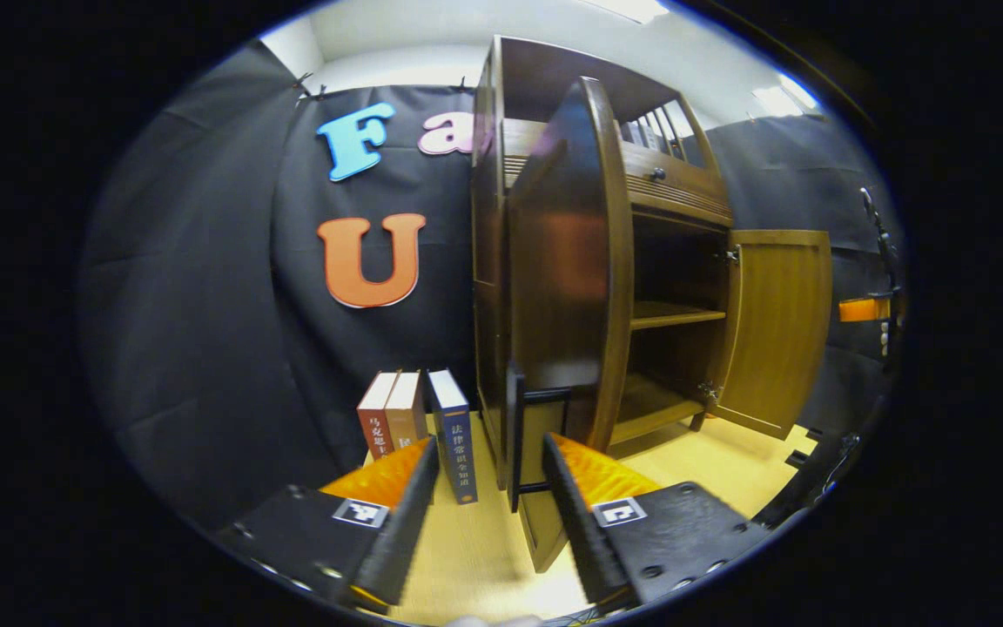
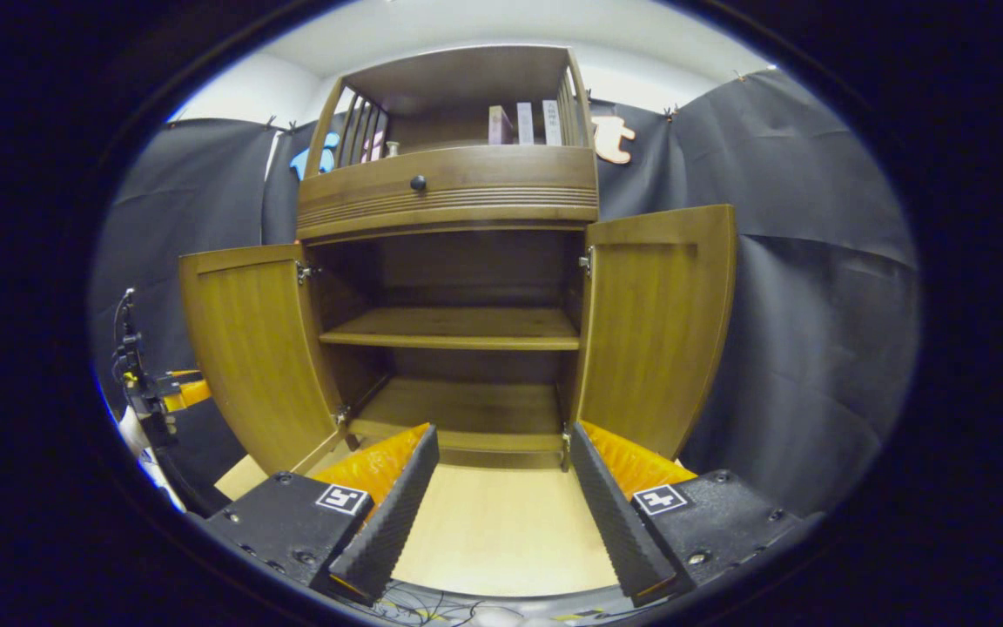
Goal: Open the right door of the double-door shoe cabinet with the right hand, and open the left door with the left hand.
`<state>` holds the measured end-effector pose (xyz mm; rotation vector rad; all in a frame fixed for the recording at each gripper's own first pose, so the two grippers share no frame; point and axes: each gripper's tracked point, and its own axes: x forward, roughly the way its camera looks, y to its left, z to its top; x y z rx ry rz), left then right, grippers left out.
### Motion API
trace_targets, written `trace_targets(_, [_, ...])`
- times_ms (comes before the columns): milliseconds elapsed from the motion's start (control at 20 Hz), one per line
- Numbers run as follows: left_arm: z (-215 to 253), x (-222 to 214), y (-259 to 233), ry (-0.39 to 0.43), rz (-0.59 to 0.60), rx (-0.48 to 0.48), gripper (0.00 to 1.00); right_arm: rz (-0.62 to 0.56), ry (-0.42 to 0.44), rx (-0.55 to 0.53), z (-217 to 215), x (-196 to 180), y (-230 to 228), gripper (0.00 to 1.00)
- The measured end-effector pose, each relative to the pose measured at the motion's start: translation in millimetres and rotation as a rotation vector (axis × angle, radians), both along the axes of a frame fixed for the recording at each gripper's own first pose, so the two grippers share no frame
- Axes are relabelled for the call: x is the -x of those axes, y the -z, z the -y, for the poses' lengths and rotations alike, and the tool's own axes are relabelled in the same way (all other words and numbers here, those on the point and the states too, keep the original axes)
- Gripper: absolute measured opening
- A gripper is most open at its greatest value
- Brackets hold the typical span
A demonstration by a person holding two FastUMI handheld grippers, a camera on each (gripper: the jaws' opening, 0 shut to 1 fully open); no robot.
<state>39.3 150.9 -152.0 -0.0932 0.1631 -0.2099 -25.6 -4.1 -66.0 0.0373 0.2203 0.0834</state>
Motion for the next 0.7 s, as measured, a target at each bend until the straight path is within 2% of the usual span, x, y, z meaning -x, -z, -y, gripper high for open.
trace_targets(50, [-3.9, 3.8, -3.8, -0.028, 0.001, 0.005, 0.76, 0.005, -0.006, 0.0, 0.4, -1.8, -0.2, 0.97])
trace_targets(100, [-5.6, 11.0, -10.6, -0.053, 0.008, 0.007, 0.94, 0.01, -0.013, -0.003, 0.7, -3.5, -1.5, 0.96])
trace_targets(500, [14.6, 53.9, -86.2, -0.266, 0.066, -0.048, 0.95, 0.062, -0.095, -0.031, 6.5, -15.8, -24.6, 0.96])
trace_targets(650, [38.4, 61.4, -114.4, -0.303, 0.07, -0.028, 0.95, 0.098, -0.095, -0.035, 17.8, -18.9, -36.5, 0.96])
trace_targets(700, [47.9, 64.8, -127.9, -0.31, 0.087, -0.023, 0.9, 0.106, -0.095, -0.043, 21.8, -18.7, -39.6, 0.97])
